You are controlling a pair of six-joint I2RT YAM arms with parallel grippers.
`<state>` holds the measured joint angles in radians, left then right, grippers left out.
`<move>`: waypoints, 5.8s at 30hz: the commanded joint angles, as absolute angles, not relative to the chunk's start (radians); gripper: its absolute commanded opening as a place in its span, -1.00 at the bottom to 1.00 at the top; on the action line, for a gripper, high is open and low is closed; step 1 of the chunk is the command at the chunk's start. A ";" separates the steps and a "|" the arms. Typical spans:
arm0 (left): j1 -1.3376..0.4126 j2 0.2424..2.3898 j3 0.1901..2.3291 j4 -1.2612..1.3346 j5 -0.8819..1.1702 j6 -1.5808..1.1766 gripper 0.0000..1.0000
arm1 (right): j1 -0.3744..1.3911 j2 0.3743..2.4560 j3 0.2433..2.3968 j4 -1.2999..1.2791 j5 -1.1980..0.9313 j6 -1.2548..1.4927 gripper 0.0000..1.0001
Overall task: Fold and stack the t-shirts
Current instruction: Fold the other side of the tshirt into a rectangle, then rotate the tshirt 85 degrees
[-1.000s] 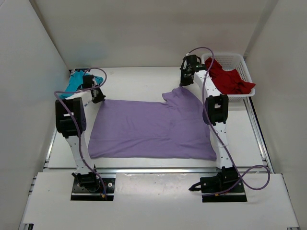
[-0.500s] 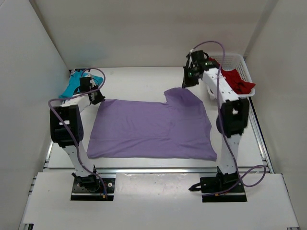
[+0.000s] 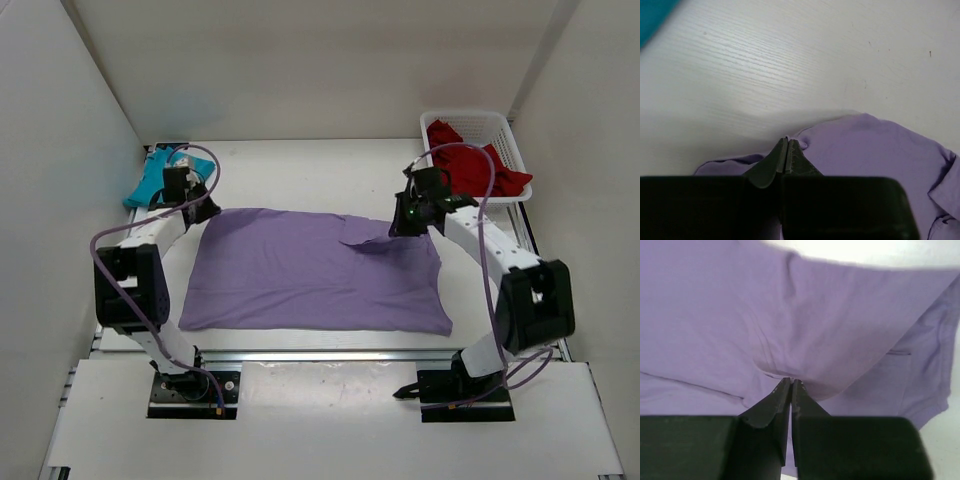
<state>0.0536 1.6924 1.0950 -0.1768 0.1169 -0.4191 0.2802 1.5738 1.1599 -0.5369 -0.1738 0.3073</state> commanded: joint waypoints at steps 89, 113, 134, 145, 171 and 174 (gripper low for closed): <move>-0.459 0.735 0.113 0.255 0.209 -0.789 0.21 | 0.874 1.359 0.768 -0.436 0.028 0.408 -0.90; -0.360 0.842 0.259 0.227 0.250 -0.732 0.22 | 0.588 1.207 0.781 -0.358 -0.227 0.403 -0.82; -0.595 0.919 0.359 0.146 0.305 -0.604 -0.02 | 0.379 2.543 2.239 -0.539 -0.262 0.341 -1.00; -0.526 0.911 0.322 0.149 0.313 -0.653 -0.08 | 0.462 2.287 2.572 -0.674 -0.286 0.241 -0.26; -0.146 0.646 0.270 -0.035 0.482 -0.584 -0.40 | 0.828 1.764 0.960 0.301 -0.115 0.709 0.06; -0.147 0.646 0.259 -0.040 0.476 -0.578 -0.37 | 0.815 1.864 1.005 0.327 -0.103 0.758 -0.05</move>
<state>-0.1513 0.6594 0.2565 -0.0162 0.4507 -0.6003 0.8330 1.8027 0.9600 0.1902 -0.1329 0.6556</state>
